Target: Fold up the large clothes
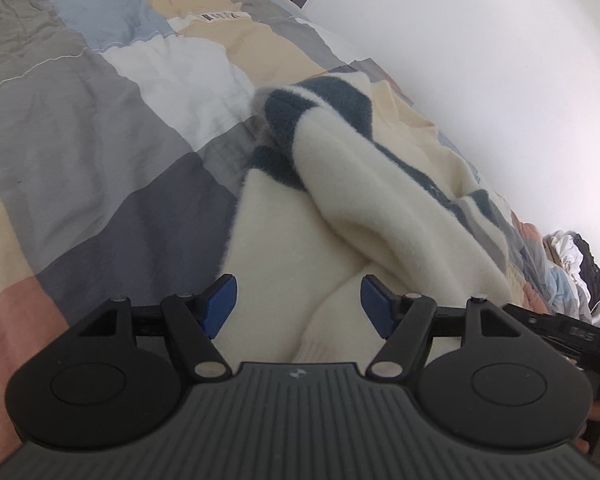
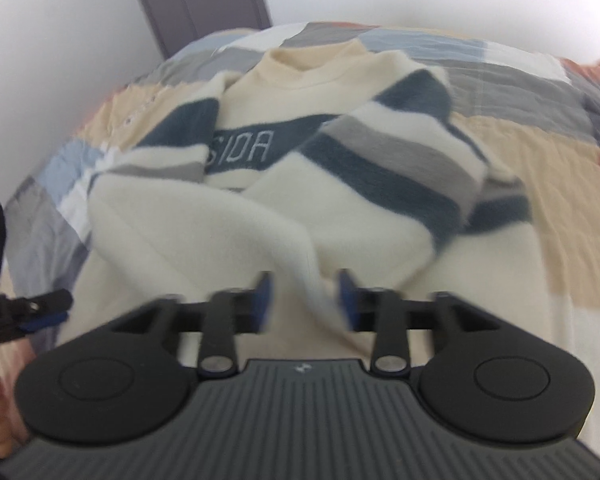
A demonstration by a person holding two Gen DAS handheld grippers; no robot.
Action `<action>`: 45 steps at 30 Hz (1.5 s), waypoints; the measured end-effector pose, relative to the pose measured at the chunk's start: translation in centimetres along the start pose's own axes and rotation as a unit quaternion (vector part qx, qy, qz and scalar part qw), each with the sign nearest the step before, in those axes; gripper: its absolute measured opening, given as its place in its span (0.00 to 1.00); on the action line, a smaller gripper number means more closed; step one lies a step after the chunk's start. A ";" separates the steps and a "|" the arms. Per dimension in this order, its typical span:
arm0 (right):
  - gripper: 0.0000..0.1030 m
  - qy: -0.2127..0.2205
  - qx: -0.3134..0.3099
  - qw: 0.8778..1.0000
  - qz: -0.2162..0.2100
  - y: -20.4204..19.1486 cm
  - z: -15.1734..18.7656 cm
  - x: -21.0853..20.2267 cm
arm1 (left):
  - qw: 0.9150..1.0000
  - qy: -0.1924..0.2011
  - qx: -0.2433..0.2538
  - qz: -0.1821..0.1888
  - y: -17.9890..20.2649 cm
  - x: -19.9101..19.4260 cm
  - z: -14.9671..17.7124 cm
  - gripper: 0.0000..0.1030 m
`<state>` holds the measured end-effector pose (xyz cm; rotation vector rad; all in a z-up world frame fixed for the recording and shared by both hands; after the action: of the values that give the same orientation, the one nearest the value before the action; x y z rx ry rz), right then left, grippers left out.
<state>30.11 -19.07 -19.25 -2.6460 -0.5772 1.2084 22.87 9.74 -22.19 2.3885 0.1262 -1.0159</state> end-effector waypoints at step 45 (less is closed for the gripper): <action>0.78 -0.034 0.352 0.932 -0.081 8.0 6.7 -2.9 | 0.992 -0.077 -0.103 0.004 -1.3 0.2 4.1 0.84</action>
<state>25.51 -27.56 -24.12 -1.9229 -0.2822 1.1758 19.98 8.70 -25.21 2.1156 0.1559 -1.1222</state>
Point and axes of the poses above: each gripper's, at about its wrist camera, not at the fingertips, and x roughly the way its jaws point, y to its right, z to its underside, the point moved 8 cm from there along x, roughly the way its jaws point, and after that the axes turned 4 degrees about -z, right-handed, at the moved point
